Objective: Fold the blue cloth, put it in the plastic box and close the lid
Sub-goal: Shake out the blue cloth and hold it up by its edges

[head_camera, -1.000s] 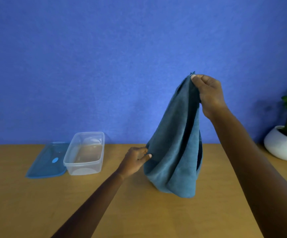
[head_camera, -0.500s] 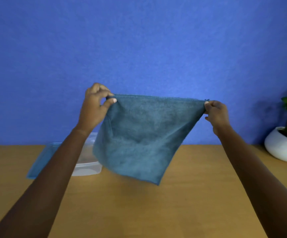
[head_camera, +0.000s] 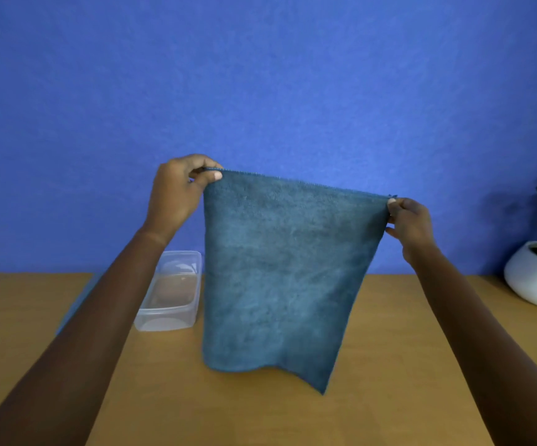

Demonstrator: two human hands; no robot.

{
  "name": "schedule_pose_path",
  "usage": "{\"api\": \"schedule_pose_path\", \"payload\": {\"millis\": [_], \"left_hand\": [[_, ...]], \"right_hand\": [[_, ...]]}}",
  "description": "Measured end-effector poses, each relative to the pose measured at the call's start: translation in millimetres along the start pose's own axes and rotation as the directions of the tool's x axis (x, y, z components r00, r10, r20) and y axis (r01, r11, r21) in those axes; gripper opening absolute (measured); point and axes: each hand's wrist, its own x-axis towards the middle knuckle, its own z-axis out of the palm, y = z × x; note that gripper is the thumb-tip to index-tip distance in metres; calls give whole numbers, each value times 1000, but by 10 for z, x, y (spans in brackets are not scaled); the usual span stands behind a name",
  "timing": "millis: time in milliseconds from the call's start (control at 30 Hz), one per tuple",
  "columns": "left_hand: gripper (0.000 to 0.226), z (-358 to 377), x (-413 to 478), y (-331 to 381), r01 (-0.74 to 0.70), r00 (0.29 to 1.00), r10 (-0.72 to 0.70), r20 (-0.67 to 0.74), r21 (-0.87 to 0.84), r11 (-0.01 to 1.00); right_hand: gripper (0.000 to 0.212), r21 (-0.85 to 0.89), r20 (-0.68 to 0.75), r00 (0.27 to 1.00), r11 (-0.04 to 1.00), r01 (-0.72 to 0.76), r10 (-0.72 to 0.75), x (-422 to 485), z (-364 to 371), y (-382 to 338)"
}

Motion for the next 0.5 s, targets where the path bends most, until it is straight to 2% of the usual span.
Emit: {"api": "schedule_pose_path", "payload": {"millis": [100, 200, 300, 400, 500], "left_hand": [[17, -1, 29, -9, 7, 997, -9, -78, -29, 1000], [26, 16, 48, -33, 42, 996, -35, -86, 78, 996], [19, 32, 79, -98, 96, 994, -84, -74, 177, 980], [15, 116, 127, -193, 194, 981, -194, -10, 122, 973], [17, 210, 208, -334, 322, 946, -323, 39, 22, 946]], "right_hand": [[25, -27, 1, 999, 999, 36, -36, -3, -42, -6], [33, -77, -8, 996, 993, 89, -90, 20, -68, -9], [37, -105, -6, 995, 990, 98, -100, 60, -74, -22], [36, -116, 15, 999, 993, 39, -38, 125, 5, -45], [34, 40, 67, 996, 997, -66, 63, 191, 140, -60]]}}
